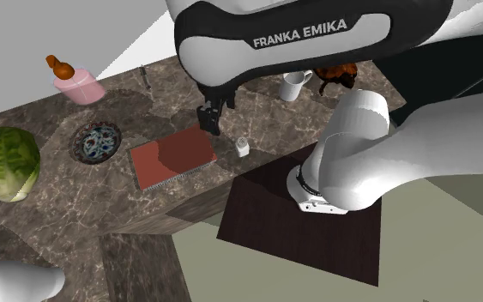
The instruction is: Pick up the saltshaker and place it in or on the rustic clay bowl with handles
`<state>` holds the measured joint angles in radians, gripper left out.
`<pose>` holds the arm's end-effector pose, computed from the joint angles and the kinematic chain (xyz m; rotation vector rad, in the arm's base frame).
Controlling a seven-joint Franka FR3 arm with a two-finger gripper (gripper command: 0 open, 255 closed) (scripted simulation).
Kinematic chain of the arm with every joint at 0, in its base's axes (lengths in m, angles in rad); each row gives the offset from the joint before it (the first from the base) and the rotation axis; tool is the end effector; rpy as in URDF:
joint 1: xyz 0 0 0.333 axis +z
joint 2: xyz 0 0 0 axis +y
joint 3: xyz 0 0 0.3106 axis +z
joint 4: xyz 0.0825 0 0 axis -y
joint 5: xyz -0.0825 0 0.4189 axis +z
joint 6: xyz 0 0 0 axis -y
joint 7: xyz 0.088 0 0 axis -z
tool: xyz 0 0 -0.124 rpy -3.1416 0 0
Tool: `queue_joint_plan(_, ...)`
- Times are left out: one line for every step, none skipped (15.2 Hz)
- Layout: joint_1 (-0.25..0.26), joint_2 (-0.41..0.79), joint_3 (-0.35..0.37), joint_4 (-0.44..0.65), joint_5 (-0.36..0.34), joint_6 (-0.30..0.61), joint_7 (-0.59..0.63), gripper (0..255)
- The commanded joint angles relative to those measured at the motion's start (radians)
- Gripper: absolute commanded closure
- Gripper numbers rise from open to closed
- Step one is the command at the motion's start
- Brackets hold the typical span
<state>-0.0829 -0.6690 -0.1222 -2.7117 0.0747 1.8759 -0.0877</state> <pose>0.3443 -0.0584 0.3733 -2.9624 0.1681 0.2245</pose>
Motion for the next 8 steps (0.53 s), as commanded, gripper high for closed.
queue_joint_plan(-0.010,0.042,-0.019,-0.036,-0.008,0.054,-0.022,0)
queue_joint_plan(-0.014,0.065,-0.028,-0.053,-0.011,0.081,-0.032,0)
queue_joint_plan(-0.018,0.089,-0.037,-0.069,-0.014,0.108,-0.043,0)
queue_joint_plan(-0.023,0.115,-0.046,-0.084,-0.017,0.136,-0.054,0)
queue_joint_plan(-0.027,0.143,-0.056,-0.098,-0.020,0.165,-0.066,0)
queue_joint_plan(-0.030,0.172,-0.066,-0.110,-0.022,0.195,-0.078,0)
queue_joint_plan(-0.034,0.204,-0.076,-0.122,-0.024,0.226,-0.090,0)
queue_joint_plan(-0.037,0.238,-0.085,-0.132,-0.025,0.257,-0.103,0)
